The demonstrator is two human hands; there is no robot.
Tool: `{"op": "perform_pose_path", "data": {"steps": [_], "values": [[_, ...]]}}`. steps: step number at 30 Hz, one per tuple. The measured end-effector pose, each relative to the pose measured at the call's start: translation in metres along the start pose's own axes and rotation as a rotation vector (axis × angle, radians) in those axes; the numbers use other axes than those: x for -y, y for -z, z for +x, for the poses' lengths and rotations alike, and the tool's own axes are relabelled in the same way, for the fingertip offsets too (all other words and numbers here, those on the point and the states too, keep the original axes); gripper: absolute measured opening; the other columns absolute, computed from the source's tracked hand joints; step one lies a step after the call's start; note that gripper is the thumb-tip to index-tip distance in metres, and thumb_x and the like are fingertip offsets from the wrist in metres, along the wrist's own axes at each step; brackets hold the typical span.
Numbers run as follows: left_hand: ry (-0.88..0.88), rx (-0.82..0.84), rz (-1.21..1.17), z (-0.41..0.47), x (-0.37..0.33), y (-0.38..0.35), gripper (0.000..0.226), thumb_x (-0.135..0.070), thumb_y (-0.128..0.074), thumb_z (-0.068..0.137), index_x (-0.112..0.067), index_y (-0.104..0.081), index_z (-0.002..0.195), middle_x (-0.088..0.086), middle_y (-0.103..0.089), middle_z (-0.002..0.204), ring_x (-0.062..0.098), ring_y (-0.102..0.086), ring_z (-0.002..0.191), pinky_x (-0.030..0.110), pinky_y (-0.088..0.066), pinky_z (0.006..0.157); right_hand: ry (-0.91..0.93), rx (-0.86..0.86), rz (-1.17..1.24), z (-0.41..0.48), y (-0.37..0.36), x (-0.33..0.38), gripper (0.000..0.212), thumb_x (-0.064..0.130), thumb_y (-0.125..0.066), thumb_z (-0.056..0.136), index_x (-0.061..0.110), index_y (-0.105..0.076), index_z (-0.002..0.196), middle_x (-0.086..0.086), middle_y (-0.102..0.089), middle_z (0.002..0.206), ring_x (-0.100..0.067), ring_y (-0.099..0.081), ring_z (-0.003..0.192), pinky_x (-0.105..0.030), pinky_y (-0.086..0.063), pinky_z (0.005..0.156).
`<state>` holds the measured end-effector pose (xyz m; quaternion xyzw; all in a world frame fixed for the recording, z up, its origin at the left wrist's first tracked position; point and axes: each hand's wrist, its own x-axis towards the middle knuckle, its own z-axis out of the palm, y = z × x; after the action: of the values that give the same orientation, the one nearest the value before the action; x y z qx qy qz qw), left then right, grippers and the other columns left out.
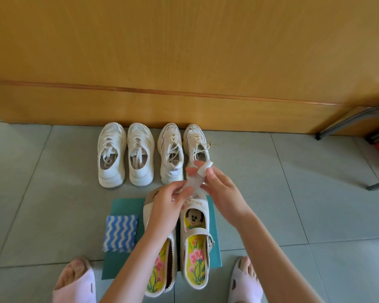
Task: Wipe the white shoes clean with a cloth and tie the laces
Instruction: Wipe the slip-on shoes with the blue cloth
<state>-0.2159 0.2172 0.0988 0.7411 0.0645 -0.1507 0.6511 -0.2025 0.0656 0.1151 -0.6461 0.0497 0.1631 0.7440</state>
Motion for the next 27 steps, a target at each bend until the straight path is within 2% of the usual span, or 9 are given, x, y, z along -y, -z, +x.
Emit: {"op": "perform_pose_path", "data": {"steps": [3,5,8,10,13,16,19,24,27], "values": [[0.018,0.008,-0.002,-0.007,0.002,-0.004,0.048,-0.05,-0.061,0.075,-0.017,-0.066,0.109,-0.004,-0.071,0.092,0.009,-0.068,0.078,0.026,-0.057,0.064,-0.033,0.011,0.024,-0.004,-0.007,-0.011,0.04,0.032,-0.037,0.099,0.004,-0.056,0.12,-0.014,-0.062,0.121,-0.029,-0.058,0.112,-0.041,-0.043,0.101],[0.034,-0.004,0.016,-0.011,0.003,-0.006,0.05,-0.053,-0.061,0.072,-0.018,-0.067,0.107,-0.007,-0.071,0.088,0.009,-0.067,0.074,0.028,-0.056,0.063,-0.038,-0.04,0.076,-0.004,-0.008,-0.014,0.037,0.031,-0.034,0.1,0.004,-0.053,0.117,-0.013,-0.064,0.118,-0.03,-0.059,0.112,-0.044,-0.046,0.097],[-0.021,-0.123,0.184,-0.019,0.011,-0.002,0.029,-0.042,-0.062,0.084,-0.022,-0.065,0.105,-0.018,-0.064,0.092,0.0,-0.061,0.085,0.022,-0.049,0.075,-0.084,-0.108,0.255,-0.002,0.006,-0.013,0.033,0.034,-0.031,0.1,0.012,-0.048,0.117,-0.013,-0.059,0.102,-0.031,-0.061,0.097,-0.054,-0.046,0.094],[-0.069,-0.227,0.308,-0.026,0.019,0.005,0.019,-0.029,-0.059,0.089,-0.023,-0.062,0.108,-0.017,-0.061,0.1,0.002,-0.058,0.096,0.023,-0.047,0.083,-0.149,-0.115,0.253,-0.002,0.022,-0.014,0.036,0.042,-0.033,0.097,0.015,-0.051,0.112,-0.009,-0.053,0.093,-0.023,-0.056,0.084,-0.059,-0.044,0.093],[-0.082,-0.332,0.416,-0.039,0.036,0.016,0.026,-0.022,-0.057,0.091,-0.021,-0.058,0.117,-0.009,-0.056,0.116,0.008,-0.051,0.112,0.027,-0.044,0.094,-0.393,-0.129,0.044,0.001,0.032,-0.017,0.056,0.066,-0.03,0.087,0.017,-0.057,0.096,0.0,-0.054,0.076,-0.012,-0.051,0.069,-0.039,-0.052,0.08],[0.007,-0.383,0.483,-0.05,0.053,0.021,0.032,-0.021,-0.058,0.09,-0.017,-0.055,0.121,-0.001,-0.053,0.123,0.014,-0.045,0.119,0.023,-0.034,0.097,-0.54,-0.15,-0.298,0.011,0.028,-0.025,0.061,0.071,-0.032,0.085,0.015,-0.057,0.078,0.0,-0.053,0.068,-0.013,-0.048,0.06,-0.029,-0.048,0.069],[0.074,-0.393,0.494,-0.055,0.063,0.023,0.035,-0.022,-0.057,0.091,-0.016,-0.052,0.124,0.003,-0.05,0.128,0.016,-0.043,0.122,0.026,-0.033,0.1,-0.516,-0.161,-0.562,0.025,0.022,-0.037,0.054,0.064,-0.042,0.087,0.016,-0.053,0.067,-0.001,-0.048,0.065,-0.013,-0.043,0.058,-0.024,-0.04,0.061],[0.127,-0.398,0.47,-0.056,0.065,0.025,0.035,-0.024,-0.054,0.093,-0.018,-0.049,0.127,0.003,-0.046,0.13,0.018,-0.044,0.121,0.037,-0.04,0.101,-0.532,-0.211,-0.945,0.042,0.016,-0.05,0.049,0.065,-0.04,0.081,0.02,-0.052,0.065,0.003,-0.049,0.061,-0.014,-0.046,0.059,-0.027,-0.039,0.062],[0.162,-0.374,0.476,-0.056,0.068,0.025,0.036,-0.027,-0.053,0.093,-0.018,-0.048,0.128,0.004,-0.045,0.131,0.019,-0.042,0.123,0.037,-0.038,0.101,-0.491,-0.296,-1.041,0.043,0.009,-0.049,0.044,0.06,-0.04,0.08,0.022,-0.046,0.06,0.006,-0.046,0.056,-0.013,-0.046,0.057,-0.025,-0.036,0.059]]}}
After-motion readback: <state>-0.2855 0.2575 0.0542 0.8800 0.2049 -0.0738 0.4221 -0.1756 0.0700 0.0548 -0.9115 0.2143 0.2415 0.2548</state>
